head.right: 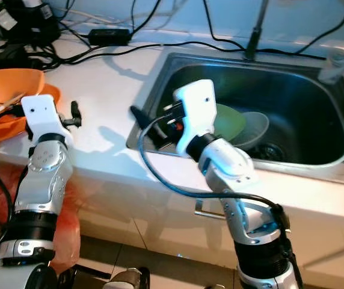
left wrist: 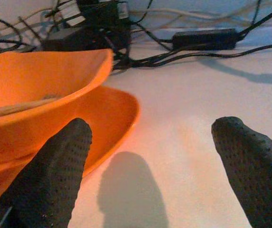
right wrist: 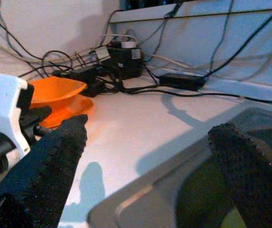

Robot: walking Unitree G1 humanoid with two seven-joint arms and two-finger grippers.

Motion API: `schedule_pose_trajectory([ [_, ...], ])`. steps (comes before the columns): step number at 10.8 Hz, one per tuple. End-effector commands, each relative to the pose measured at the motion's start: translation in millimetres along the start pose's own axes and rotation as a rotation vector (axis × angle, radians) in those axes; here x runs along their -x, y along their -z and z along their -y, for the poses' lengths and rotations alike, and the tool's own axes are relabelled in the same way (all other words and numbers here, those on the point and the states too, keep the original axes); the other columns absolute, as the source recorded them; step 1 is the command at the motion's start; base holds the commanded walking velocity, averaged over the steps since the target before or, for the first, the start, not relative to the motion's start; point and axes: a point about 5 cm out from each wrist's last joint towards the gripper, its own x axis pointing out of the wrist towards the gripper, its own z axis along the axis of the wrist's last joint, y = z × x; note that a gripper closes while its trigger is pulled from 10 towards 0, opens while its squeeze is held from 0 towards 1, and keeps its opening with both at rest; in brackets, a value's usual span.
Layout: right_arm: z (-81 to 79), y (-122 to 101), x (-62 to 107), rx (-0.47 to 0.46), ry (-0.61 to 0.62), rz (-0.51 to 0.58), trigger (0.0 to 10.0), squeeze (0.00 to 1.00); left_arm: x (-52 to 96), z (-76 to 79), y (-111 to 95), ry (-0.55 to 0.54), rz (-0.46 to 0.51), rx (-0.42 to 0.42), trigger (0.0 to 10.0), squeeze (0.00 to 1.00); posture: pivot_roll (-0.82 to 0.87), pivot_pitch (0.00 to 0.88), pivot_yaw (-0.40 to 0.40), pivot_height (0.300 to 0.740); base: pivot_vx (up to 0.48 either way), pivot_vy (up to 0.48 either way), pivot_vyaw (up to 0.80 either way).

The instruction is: Kitchen organization

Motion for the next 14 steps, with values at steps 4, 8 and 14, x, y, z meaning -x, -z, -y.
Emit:
schedule_pose_trajectory([
  [4,5.2,-5.2,5.3,0.007,0.038,0.023,10.0,0.0,-7.7,-8.0,-1.7,-0.072,-0.035,0.005,10.0,0.0,0.0,0.106,0.045,0.74,0.0,0.0,0.0],
  [8,7.2,-5.3,8.1,0.01,0.046,0.017,10.0,0.0,-20.2,-18.5,4.9,-0.098,-0.116,-0.061,10.0,0.0,-0.01,0.109,0.047,0.74,0.0,0.0,0.0],
  [14,9.3,-5.6,11.2,0.014,0.055,0.01,10.0,0.0,-37.7,-20.6,8.8,-0.054,-0.262,-0.017,10.0,0.0,-0.02,0.107,0.045,0.74,0.0,0.0,0.0],
])
